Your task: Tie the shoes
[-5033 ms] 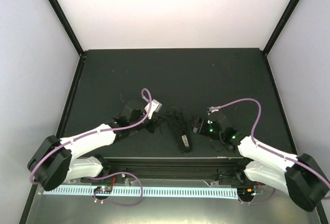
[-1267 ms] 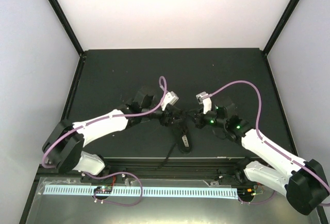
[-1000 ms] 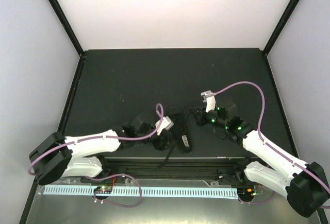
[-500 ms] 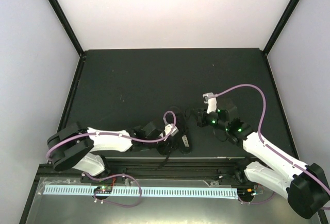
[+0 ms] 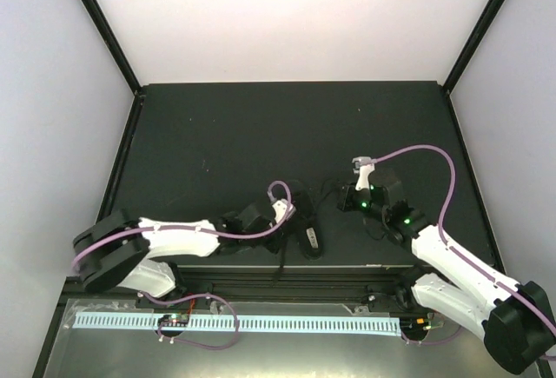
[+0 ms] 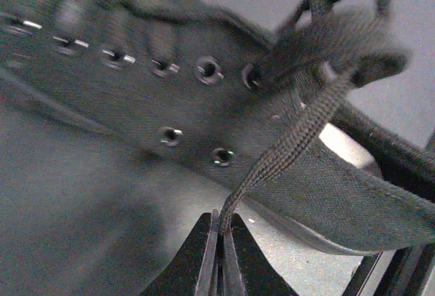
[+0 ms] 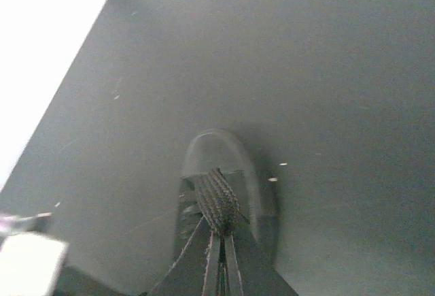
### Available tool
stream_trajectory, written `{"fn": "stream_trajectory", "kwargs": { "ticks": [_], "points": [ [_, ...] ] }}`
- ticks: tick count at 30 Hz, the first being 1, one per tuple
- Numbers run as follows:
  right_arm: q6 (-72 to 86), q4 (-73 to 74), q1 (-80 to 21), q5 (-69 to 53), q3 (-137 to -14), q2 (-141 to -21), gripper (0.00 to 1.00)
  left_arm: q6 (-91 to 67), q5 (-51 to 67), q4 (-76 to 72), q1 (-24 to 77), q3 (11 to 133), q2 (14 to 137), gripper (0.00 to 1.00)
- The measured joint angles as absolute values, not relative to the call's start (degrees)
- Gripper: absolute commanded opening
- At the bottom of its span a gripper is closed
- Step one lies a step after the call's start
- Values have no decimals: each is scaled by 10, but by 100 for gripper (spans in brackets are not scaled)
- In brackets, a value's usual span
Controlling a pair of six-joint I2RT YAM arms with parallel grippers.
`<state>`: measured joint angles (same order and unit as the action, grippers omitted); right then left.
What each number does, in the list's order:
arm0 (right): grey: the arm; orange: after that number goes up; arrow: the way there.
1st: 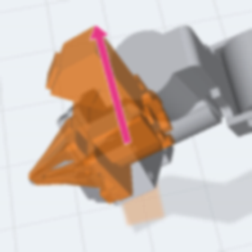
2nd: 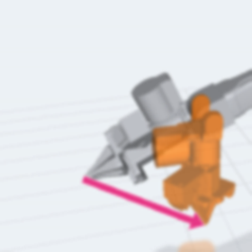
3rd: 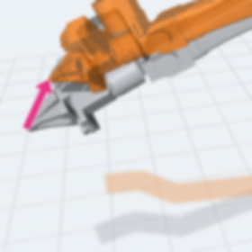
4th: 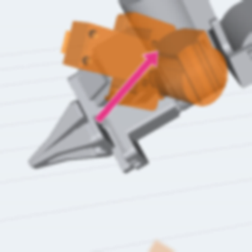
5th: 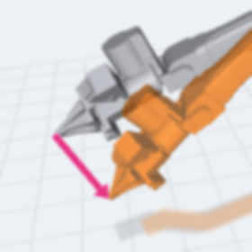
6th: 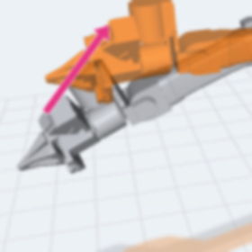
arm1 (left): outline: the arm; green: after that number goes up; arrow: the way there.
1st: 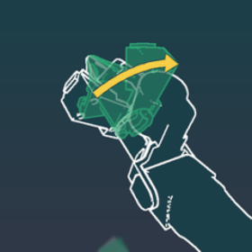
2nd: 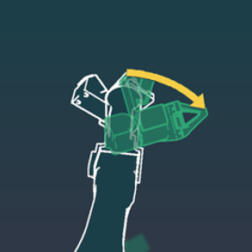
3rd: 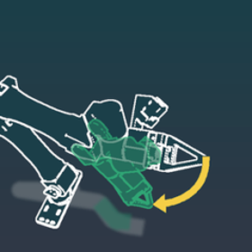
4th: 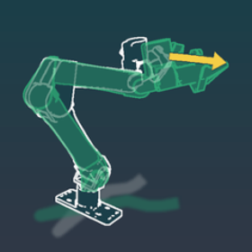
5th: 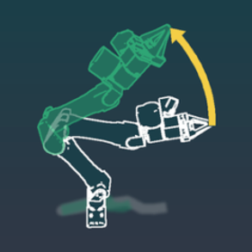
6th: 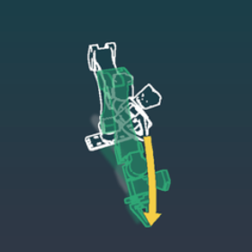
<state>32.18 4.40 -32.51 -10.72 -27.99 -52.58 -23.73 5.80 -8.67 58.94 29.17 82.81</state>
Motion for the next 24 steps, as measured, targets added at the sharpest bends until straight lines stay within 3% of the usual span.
{"fn": "stream_trajectory", "kwargs": {
  "ticks": [6,13,24],
  "points": [
    [361,70,-258,-60,-253,-507,2,-274,-21,-54,558,235,671,2],
    [423,98,-163,-36,-177,-471,2,-295,-28,13,491,171,536,2],
    [470,149,-48,-26,-138,-384,2,-289,29,23,457,168,536,2]
  ]
}}
